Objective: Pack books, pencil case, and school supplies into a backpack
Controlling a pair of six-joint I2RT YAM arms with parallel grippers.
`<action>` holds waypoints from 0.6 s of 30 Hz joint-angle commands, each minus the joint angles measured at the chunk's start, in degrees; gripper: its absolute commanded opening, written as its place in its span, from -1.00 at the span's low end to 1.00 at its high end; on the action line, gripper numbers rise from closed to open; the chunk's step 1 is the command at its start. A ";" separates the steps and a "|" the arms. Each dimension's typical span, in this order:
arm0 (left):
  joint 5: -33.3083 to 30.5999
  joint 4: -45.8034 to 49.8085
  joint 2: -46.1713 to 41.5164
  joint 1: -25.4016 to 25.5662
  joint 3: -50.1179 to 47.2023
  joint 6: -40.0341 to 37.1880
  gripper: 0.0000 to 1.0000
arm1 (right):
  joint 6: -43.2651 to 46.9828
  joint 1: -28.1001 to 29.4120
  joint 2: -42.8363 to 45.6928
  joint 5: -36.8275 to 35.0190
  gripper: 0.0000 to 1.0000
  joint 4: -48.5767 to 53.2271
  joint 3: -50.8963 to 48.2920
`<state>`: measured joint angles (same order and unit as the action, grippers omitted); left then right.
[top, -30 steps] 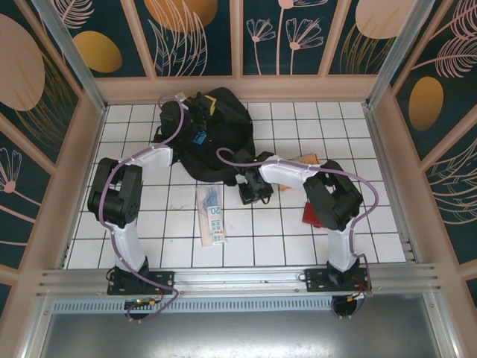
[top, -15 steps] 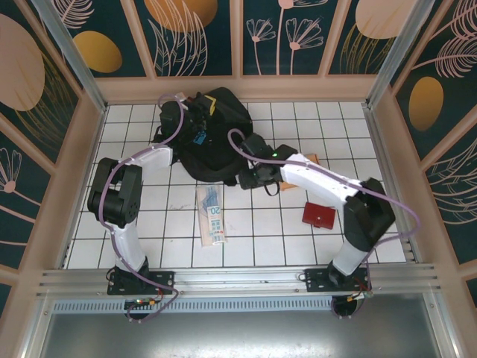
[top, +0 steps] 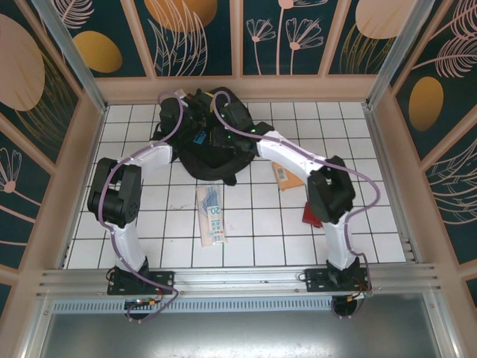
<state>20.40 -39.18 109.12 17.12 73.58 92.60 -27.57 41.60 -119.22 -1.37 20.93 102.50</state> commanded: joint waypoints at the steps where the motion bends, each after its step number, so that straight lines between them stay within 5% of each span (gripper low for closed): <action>1: 0.58 -2.85 -2.03 -0.36 3.58 2.37 -1.00 | -5.60 -0.56 -4.19 -5.76 -0.08 -5.72 5.13; 4: 1.17 -3.91 -1.81 -0.25 4.26 3.99 -1.00 | -6.78 -0.99 -8.85 -7.10 -0.02 -8.84 9.91; 7: 0.96 -2.77 -2.15 -0.21 4.90 3.09 -1.00 | -7.28 -1.09 -16.07 -8.96 0.36 -2.69 21.51; 10: 0.80 -2.65 -2.26 -0.24 4.73 2.85 -1.00 | -5.53 -0.76 -19.34 -9.94 0.46 1.34 27.93; 18: 0.82 -3.54 -1.13 -0.19 4.51 2.68 -1.00 | 1.22 0.17 -9.15 -9.03 0.41 -3.76 16.08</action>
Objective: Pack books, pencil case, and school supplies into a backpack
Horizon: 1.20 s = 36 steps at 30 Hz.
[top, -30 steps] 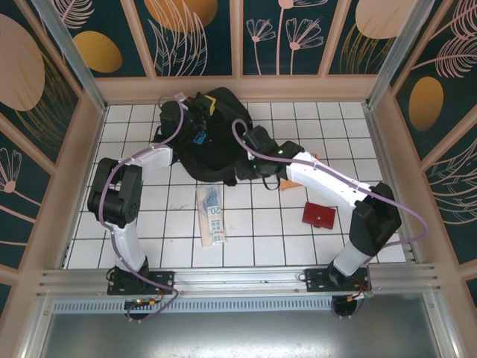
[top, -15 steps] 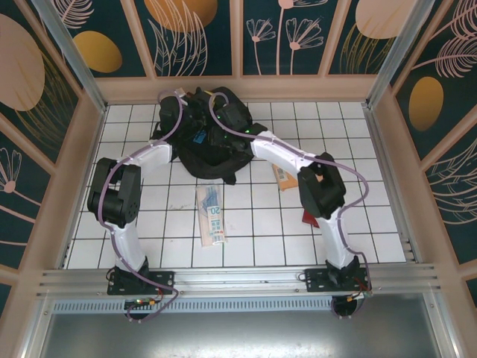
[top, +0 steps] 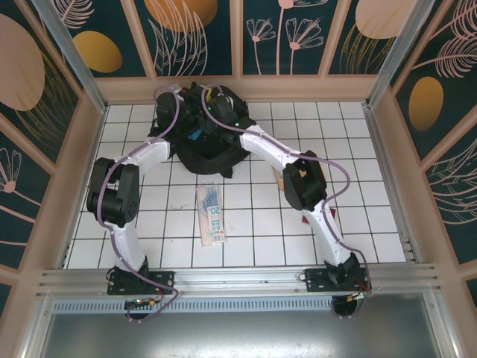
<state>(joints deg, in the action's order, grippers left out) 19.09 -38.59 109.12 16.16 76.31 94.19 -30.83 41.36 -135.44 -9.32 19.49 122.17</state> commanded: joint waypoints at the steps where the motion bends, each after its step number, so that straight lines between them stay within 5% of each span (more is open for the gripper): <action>1: 2.25 -4.13 -0.73 0.75 1.90 1.06 -1.00 | 6.86 0.94 10.53 -0.77 0.40 -4.84 -7.92; 8: 2.35 -6.57 1.00 0.75 0.52 1.98 -1.00 | 11.80 0.30 35.95 4.22 0.33 -14.04 -34.85; 13: 2.77 -7.50 1.59 0.78 0.24 2.22 -1.00 | 7.41 -4.95 46.47 5.66 0.28 -3.50 -43.60; 24: 4.10 -7.32 0.70 0.73 0.33 0.55 -1.00 | -11.01 -21.98 61.00 3.10 0.22 27.15 -59.04; 32: 4.50 -7.64 -0.22 0.79 0.06 0.29 -1.00 | -22.89 -38.53 68.98 5.89 0.45 23.49 -76.95; 36: 4.45 -7.88 -0.71 0.75 -0.58 0.64 -1.00 | -25.29 -40.55 68.31 3.58 0.49 20.31 -81.48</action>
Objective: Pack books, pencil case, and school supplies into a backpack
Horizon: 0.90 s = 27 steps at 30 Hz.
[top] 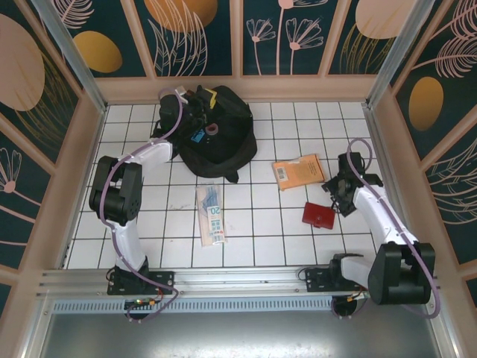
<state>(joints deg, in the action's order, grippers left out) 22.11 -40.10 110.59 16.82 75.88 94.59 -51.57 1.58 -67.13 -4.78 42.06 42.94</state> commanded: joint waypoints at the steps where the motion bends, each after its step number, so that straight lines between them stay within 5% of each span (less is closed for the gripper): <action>1: 1.43 -6.53 -2.22 0.10 -0.28 0.33 -1.00 | -3.95 -1.25 -0.48 -0.25 0.52 -3.85 -3.38; 7: 1.45 -7.19 -2.40 0.04 -0.38 1.04 -1.00 | -0.42 -1.21 -5.11 8.96 0.56 -9.44 -8.03; 16: 1.28 -6.95 -2.52 0.08 -0.59 0.93 -1.00 | -6.21 9.98 1.16 18.29 0.52 -21.40 -12.31; 23: 0.80 -5.87 -3.18 0.07 -1.83 -0.18 -1.00 | -0.65 14.50 -7.43 25.18 0.44 -33.09 -9.12; 27: 0.87 -5.78 -3.18 0.07 -2.40 -0.10 -1.00 | 1.41 16.61 -6.60 20.54 0.32 -31.07 -6.56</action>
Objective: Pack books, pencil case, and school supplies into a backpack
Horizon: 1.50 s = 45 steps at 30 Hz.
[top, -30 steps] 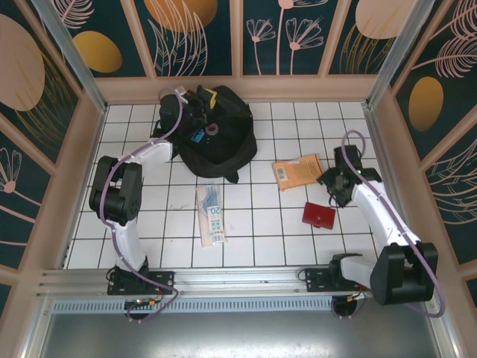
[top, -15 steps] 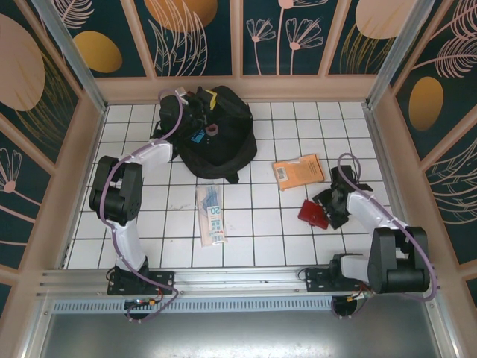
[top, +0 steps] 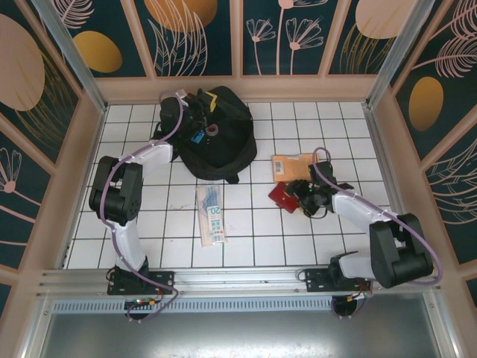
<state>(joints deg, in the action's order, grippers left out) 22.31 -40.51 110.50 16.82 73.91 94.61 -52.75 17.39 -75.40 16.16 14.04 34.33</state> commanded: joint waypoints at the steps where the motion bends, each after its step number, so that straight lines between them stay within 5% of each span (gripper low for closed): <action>1: 0.66 -5.43 -3.10 0.15 -0.60 -0.04 -1.00 | 2.17 0.73 2.70 -1.08 0.27 -2.89 1.63; 7: 0.63 -5.37 -3.36 0.21 -0.87 -0.21 -1.00 | -1.97 1.23 10.49 -1.20 0.13 -8.45 -8.04; 14: 0.80 -4.93 -3.36 0.23 -0.43 -0.39 -1.00 | 3.88 1.32 14.64 -3.22 0.12 -8.14 -13.96; 26: 0.79 -4.34 -4.30 0.28 -1.06 -0.82 -1.00 | 7.40 1.11 4.19 0.08 -0.13 -19.55 -14.90; 45: 1.07 -4.88 -3.69 0.28 -1.62 -0.56 -1.00 | 7.11 -0.18 2.86 1.94 -0.44 -23.74 -15.97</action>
<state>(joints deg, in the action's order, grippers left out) 22.33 -40.95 109.54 16.84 72.42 94.17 -46.37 17.67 -71.61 17.10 -7.44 19.18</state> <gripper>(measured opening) 0.059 0.285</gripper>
